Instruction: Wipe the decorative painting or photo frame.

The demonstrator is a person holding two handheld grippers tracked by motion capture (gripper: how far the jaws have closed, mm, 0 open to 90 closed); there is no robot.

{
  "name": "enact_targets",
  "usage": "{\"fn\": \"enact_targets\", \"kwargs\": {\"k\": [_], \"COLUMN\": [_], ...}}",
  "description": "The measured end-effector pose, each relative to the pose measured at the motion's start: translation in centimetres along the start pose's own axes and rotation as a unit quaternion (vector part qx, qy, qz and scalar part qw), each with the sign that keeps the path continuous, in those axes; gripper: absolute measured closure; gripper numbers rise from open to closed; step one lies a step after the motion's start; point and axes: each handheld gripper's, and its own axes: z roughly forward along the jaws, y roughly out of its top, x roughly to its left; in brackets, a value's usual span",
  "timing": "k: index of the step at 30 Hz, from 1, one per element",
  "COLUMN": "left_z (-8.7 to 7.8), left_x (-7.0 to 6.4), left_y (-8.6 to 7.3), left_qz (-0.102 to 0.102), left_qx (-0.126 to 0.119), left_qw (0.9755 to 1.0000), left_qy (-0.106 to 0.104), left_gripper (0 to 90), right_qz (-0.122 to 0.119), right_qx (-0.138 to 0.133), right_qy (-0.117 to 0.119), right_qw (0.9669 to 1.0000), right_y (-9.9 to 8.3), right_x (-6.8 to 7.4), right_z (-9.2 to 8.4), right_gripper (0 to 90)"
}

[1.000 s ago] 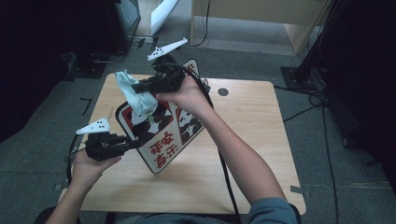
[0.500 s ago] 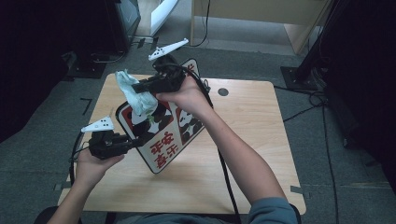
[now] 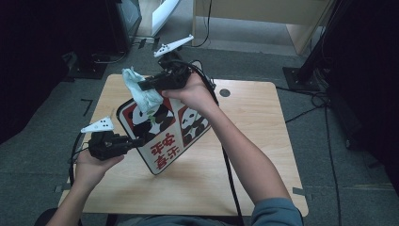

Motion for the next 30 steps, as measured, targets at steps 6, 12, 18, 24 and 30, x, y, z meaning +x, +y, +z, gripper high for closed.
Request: {"fn": "enact_targets", "kwargs": {"k": [6, 12, 18, 24, 30], "left_z": [0.0, 0.0, -0.1, -0.1, -0.1], "left_x": [0.1, 0.2, 0.2, 0.3, 0.3], "left_y": [0.0, 0.0, 0.0, -0.1, -0.1], "left_qz": [0.000, -0.003, -0.002, -0.002, -0.002], "left_qx": [0.000, 0.001, 0.002, 0.004, 0.005], "left_qw": [1.0000, 1.0000, 1.0000, 1.0000, 1.0000], "left_qy": [-0.001, -0.005, -0.005, -0.006, -0.006], "left_gripper": [76.3, 76.5, 76.7, 77.0, 77.2], "right_qz": [0.007, 0.015, 0.017, 0.023, 0.029], "right_qx": [-0.003, -0.005, -0.007, -0.012, -0.017], "right_qy": [-0.010, -0.017, -0.020, -0.025, -0.030], "right_qw": [0.9999, 0.9997, 0.9996, 0.9994, 0.9990], "right_y": [-0.2, -0.3, -0.5, -0.7, -0.9], "right_x": [-0.8, -1.4, -1.8, -2.4, -3.0], "right_z": [-0.7, -1.3, -1.7, -2.1, -2.6], "right_gripper": [82.7, 82.7, 82.6, 82.2, 82.2]}}
